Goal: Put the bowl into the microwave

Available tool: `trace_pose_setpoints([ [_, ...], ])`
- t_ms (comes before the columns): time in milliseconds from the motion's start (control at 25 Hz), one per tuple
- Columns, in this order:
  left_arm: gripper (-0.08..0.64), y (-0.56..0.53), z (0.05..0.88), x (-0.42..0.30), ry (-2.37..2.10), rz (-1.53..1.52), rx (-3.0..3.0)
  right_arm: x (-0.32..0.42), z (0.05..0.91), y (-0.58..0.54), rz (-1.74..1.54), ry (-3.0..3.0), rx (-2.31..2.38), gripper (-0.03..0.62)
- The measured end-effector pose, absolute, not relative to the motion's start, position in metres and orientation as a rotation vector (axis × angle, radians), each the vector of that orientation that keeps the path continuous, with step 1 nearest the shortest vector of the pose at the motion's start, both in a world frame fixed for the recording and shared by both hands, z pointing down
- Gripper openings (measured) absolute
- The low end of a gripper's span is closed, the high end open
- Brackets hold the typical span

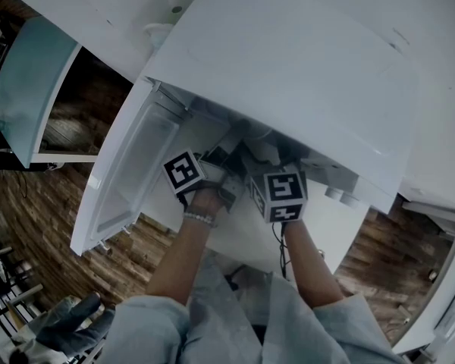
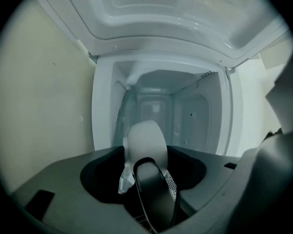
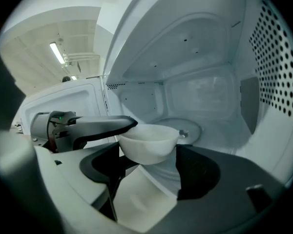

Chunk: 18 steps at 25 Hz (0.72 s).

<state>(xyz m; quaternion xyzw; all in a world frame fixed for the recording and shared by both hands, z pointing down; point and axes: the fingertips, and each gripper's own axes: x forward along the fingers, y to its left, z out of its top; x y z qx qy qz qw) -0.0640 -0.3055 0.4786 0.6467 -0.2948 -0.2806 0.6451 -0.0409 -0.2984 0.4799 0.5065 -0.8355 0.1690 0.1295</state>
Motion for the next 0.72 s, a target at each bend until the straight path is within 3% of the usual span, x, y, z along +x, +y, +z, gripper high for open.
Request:
trace_pose_setpoints([
  [720,0.288,-0.291,0.469,-0.083,-0.662,-0.661,1.498,-0.032,0.49,-0.319,0.424,-2.248,1.508,0.368],
])
